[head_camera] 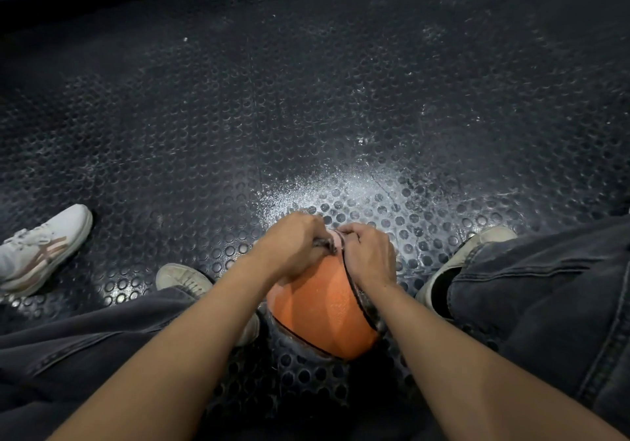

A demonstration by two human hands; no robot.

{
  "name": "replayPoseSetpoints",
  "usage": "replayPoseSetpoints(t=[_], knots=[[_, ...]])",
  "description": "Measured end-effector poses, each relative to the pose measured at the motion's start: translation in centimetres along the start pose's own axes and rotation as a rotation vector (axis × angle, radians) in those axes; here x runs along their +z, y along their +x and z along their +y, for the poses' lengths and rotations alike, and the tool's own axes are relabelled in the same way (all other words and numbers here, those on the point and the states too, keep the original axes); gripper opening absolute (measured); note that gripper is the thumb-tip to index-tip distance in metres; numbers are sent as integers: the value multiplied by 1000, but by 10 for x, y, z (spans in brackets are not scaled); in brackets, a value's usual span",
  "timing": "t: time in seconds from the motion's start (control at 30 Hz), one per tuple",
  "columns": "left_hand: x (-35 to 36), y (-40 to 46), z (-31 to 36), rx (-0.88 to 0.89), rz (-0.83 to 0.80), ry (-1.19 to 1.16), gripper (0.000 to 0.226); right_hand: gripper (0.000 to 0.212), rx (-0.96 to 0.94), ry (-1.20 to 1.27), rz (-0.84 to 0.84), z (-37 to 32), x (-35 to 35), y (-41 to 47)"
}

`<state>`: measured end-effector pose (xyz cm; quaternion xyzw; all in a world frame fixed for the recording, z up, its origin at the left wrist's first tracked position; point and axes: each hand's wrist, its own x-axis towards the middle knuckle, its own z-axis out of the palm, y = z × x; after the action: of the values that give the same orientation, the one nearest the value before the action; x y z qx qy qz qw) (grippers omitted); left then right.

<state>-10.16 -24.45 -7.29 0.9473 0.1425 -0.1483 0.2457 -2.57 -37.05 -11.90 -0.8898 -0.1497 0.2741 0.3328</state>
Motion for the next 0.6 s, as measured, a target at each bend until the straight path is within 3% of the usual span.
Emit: replayPoseSetpoints(t=[0.13,0.3,0.47,0.6], knots=[[-2,-17,-4,60,-20,27,15,29,13,-11,-19,1,0,2],[10,17,13,-70,100,26,18,30,15,-47,-4,0,-2,-1],[1,8,-7,-19,-119,21,16,29,1,-41,-44,-1,-3,0],[14,19,0,-79,37,59,15,33,-20,-70,-56,-1,-3,-1]])
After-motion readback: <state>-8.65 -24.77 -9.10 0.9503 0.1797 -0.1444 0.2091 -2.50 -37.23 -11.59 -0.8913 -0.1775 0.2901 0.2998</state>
